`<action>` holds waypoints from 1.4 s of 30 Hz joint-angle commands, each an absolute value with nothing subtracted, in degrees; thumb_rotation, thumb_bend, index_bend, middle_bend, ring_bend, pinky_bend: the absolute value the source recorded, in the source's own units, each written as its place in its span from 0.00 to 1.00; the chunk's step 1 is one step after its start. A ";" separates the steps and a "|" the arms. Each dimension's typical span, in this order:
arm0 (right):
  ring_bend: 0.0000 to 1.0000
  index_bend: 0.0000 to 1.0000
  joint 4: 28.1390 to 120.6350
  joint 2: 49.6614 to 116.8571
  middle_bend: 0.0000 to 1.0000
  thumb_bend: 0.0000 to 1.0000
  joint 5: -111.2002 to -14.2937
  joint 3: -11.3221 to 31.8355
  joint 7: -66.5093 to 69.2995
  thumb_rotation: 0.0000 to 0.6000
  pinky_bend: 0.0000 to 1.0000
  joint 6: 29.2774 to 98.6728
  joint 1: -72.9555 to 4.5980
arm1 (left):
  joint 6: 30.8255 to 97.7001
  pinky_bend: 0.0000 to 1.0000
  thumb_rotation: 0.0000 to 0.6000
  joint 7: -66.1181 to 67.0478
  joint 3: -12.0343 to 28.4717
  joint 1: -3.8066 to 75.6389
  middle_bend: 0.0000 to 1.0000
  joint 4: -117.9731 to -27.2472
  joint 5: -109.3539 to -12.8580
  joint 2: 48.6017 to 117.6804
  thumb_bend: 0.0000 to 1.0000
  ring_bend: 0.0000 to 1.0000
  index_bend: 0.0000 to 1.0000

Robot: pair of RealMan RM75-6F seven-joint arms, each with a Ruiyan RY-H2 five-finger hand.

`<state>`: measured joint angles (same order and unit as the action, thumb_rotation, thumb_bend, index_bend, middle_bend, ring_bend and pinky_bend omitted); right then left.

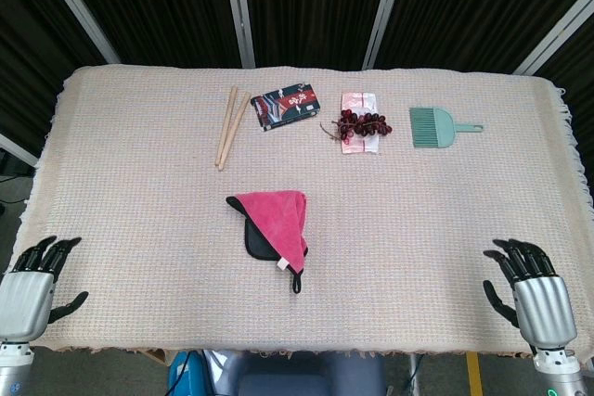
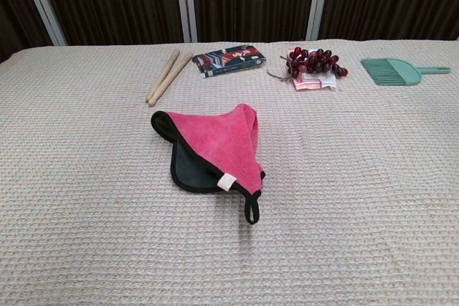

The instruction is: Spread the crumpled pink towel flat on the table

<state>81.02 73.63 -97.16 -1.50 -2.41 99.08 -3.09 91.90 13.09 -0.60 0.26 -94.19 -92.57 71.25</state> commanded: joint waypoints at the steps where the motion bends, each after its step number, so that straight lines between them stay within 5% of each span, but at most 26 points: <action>1: 0.00 0.00 83.90 71.51 0.00 0.31 -94.98 -1.97 -3.89 1.00 0.00 96.31 -2.76 | 91.12 0.00 1.00 13.57 -0.88 0.32 0.00 -95.94 -91.64 69.71 0.00 0.00 0.00; 21: 0.00 0.00 84.33 72.85 0.00 0.29 -99.28 -0.02 -4.32 1.00 0.00 94.04 -6.21 | 91.50 0.00 1.00 14.40 -0.14 0.37 0.00 -96.94 -91.64 69.52 0.00 0.00 0.00; 25: 0.00 0.06 86.24 74.11 0.00 0.29 -101.70 1.09 -5.08 1.00 0.00 91.95 -9.30 | 92.19 0.00 1.00 14.60 0.43 0.29 0.00 -97.22 -91.54 69.43 0.00 0.00 0.00; 42: 0.00 0.03 93.27 89.99 0.00 0.29 -98.70 1.94 -18.77 1.00 0.00 70.37 -19.86 | 93.29 0.00 1.00 15.38 1.05 0.14 0.00 -96.42 -91.98 70.02 0.00 0.00 0.00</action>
<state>93.71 87.09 -100.78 1.49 -16.79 72.84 -18.59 93.23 15.47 1.01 0.17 -96.46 -92.02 70.04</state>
